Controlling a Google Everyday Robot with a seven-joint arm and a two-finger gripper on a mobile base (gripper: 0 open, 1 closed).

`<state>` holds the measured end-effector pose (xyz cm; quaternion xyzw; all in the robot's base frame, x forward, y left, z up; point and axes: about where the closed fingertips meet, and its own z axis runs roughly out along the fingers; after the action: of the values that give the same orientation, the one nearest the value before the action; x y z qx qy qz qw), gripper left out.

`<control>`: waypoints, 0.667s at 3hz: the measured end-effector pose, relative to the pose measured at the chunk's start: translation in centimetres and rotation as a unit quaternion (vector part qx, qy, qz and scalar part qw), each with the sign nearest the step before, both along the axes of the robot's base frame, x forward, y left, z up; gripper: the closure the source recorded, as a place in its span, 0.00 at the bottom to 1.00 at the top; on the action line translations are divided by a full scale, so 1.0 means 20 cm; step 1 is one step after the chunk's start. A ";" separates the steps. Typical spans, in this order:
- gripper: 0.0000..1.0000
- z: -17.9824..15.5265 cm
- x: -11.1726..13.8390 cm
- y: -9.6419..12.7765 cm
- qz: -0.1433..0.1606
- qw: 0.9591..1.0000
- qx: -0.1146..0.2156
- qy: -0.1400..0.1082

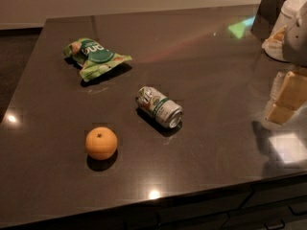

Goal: Place 7up can upright

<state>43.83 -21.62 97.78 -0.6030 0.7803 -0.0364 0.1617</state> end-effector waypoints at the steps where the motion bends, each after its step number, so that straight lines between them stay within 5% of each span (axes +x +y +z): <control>1: 0.00 0.00 0.00 0.00 0.000 1.000 0.000 0.000; 2: 0.00 -0.01 0.03 0.09 0.004 1.000 0.015 0.010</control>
Offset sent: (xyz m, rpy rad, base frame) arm 0.0139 0.0379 -0.0076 0.0681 0.0690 0.0184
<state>44.48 -19.90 97.67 -0.6039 0.7799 -0.0183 0.1633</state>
